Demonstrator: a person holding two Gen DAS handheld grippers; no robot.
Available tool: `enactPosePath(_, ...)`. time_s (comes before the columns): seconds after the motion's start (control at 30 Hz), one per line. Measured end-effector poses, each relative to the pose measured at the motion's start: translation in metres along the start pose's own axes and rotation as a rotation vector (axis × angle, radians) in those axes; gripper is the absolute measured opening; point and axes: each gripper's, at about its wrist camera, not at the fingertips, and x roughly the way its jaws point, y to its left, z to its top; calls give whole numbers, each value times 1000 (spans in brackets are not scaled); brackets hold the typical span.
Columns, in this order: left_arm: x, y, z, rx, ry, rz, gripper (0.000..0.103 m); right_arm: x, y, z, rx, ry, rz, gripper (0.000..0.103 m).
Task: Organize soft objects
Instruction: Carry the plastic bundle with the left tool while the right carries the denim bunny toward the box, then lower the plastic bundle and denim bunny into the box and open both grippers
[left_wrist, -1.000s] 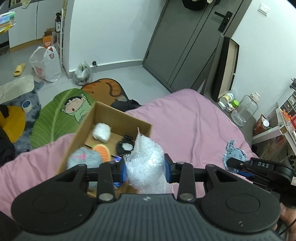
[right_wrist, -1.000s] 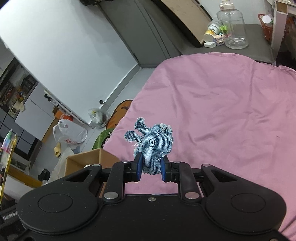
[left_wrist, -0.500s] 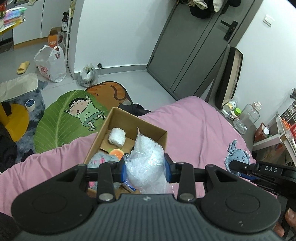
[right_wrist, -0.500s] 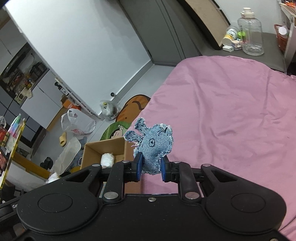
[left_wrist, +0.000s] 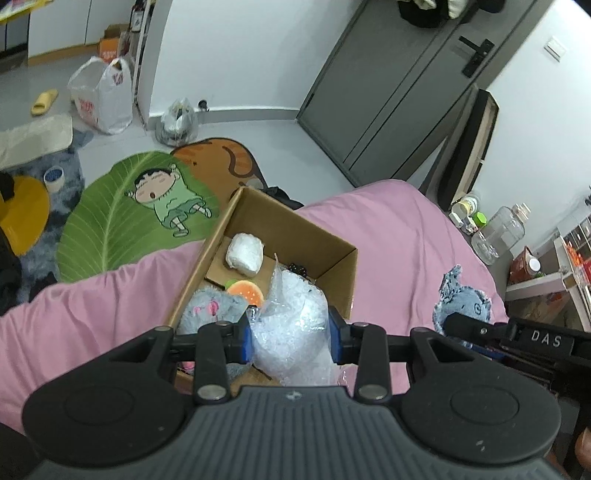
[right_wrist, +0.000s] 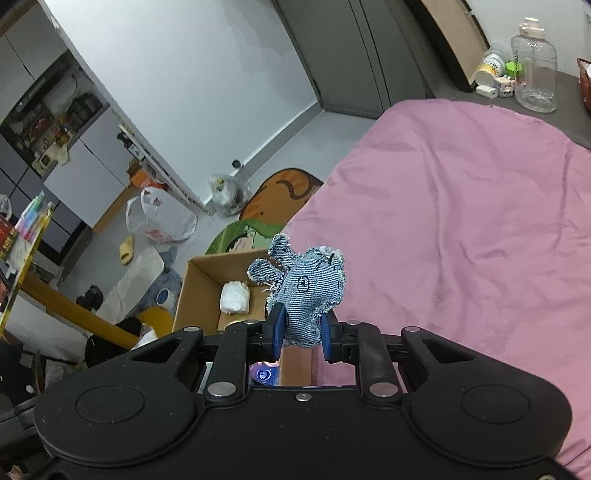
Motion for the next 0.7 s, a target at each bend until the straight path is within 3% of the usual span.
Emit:
enactPosePath(0.43, 40, 12, -9, -56, 90, -38, 37, 17, 17, -3, -23, 42, -28, 20)
enactPosePath(0.7, 49, 23, -6, -106, 175, -52, 49, 30, 34, -2, -32, 63, -12, 20)
